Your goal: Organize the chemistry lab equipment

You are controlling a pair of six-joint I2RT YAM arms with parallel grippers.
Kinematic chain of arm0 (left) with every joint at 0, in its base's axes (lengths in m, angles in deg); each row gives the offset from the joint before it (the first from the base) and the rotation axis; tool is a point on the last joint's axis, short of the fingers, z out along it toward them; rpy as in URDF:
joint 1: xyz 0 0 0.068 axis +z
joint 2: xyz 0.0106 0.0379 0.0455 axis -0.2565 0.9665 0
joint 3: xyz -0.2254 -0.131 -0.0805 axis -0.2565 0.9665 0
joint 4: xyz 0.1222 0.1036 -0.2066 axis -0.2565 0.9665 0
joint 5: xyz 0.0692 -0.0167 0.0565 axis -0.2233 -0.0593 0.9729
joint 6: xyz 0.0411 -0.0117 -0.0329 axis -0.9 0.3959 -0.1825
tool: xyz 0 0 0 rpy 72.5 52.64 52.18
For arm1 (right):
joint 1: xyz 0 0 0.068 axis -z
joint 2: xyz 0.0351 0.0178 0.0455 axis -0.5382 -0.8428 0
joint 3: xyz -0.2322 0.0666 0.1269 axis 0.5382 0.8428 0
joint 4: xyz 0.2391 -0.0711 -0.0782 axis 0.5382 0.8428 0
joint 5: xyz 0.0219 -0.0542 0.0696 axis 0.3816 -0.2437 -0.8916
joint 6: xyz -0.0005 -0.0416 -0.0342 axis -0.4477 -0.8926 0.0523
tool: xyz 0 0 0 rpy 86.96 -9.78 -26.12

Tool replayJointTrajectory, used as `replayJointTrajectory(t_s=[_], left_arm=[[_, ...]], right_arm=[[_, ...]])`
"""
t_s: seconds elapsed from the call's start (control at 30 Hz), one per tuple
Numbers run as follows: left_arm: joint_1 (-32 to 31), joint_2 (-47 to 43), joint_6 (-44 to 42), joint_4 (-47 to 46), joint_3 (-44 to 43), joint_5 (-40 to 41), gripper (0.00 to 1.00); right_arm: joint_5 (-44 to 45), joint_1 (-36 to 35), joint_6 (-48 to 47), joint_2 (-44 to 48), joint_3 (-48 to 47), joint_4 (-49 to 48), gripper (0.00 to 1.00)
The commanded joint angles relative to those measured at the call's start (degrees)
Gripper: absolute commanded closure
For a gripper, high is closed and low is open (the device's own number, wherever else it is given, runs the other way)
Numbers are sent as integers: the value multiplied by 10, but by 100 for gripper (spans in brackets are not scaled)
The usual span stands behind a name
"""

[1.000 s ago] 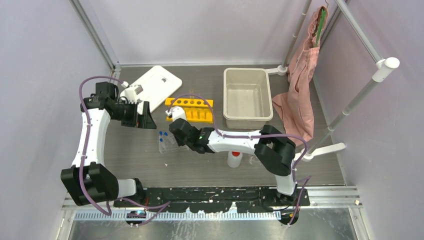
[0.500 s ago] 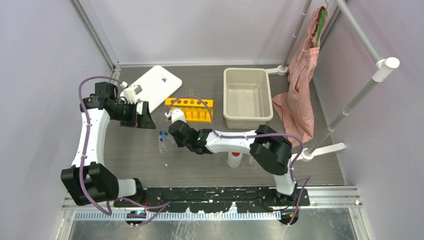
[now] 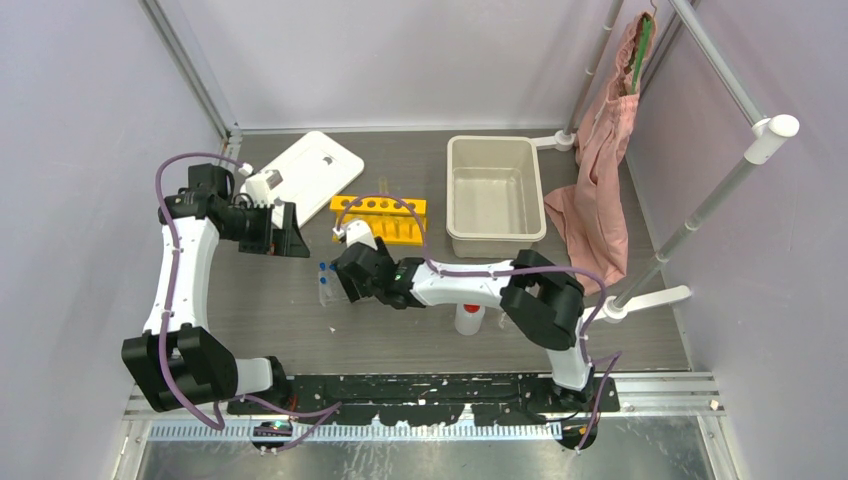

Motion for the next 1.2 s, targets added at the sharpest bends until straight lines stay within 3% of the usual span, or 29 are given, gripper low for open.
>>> replayJointTrajectory(t_s=[0.0,0.1,0.37,0.53,0.7,1.0,1.17], left_arm=[[5,-3,-7,-5,-26,-2,0],[6,-7,-6,-6,-24,-1,0],[6,-5,1,16,-37,-6,0],[6,2,4,38,-52,-9,0],[5,8,2,61,-65,-4,0],[5,66,-36,110,-90,-4,0],[5,80,-23,113,-100,-20,0]], right_arm=[[47,-2,27,110,-30,43,19],[70,-1,62,174,-26,112,16],[82,7,183,330,25,400,25],[78,9,215,419,42,531,21],[75,13,226,450,27,641,16],[66,46,194,463,108,547,20],[-19,86,155,447,151,452,26]])
